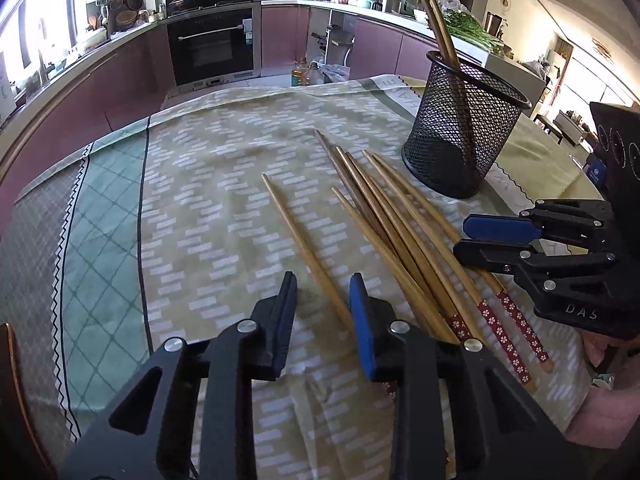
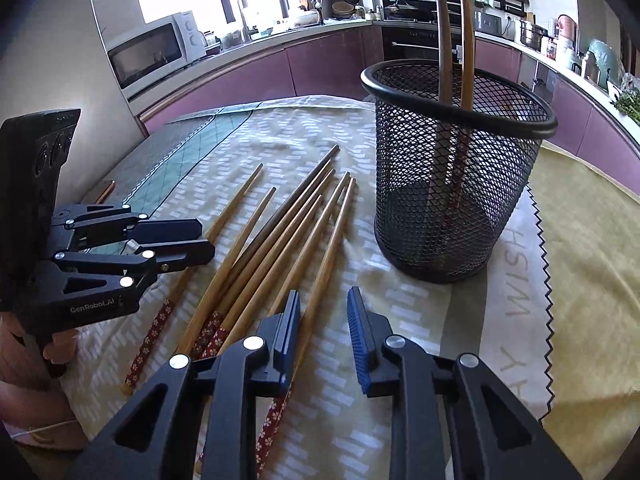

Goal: Organize utensils
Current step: 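Close the left tool on a chopstick while the right tool grasps another chopstick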

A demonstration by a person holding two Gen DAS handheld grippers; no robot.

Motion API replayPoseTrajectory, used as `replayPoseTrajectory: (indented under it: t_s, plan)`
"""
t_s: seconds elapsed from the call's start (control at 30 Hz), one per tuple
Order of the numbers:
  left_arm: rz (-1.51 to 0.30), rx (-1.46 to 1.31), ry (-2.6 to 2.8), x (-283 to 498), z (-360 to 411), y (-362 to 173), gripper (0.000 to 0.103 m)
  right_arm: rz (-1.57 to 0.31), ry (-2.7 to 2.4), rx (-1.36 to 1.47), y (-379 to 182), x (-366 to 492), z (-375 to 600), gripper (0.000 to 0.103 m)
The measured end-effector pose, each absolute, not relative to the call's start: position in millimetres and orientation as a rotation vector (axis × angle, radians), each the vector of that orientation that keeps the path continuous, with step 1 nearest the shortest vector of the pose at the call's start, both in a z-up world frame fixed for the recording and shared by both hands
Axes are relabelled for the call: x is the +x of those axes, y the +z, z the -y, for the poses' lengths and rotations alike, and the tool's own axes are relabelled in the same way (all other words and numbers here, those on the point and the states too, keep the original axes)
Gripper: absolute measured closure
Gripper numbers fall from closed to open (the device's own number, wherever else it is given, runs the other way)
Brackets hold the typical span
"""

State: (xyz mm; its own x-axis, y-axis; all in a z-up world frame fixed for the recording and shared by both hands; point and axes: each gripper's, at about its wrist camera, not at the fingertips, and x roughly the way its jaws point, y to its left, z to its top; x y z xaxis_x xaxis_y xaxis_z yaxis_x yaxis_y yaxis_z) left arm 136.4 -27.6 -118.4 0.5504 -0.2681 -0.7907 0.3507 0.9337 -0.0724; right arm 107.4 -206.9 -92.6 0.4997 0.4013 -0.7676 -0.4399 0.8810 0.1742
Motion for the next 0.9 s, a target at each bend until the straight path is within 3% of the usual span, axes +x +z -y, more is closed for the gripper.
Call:
replayPoseTrajectory:
  t_s: [0.13, 0.27, 0.83, 0.9]
  plan:
    - [-0.915, 0.087, -0.339, 140, 27, -119, 0.087, -0.923, 0.506, 0.002, -94, 113, 209, 0.095]
    - [-0.916, 0.039, -0.333, 140, 23, -118, 0.095, -0.921, 0.503, 0.043, -93, 112, 218, 0.097]
    - [-0.929, 0.064, -0.448, 116, 33, -117, 0.095, -0.918, 0.596, -0.025, -85, 103, 206, 0.097]
    - [-0.942, 0.050, -0.456, 119, 31, -120, 0.091, -0.928, 0.591, -0.032, -87, 104, 206, 0.097]
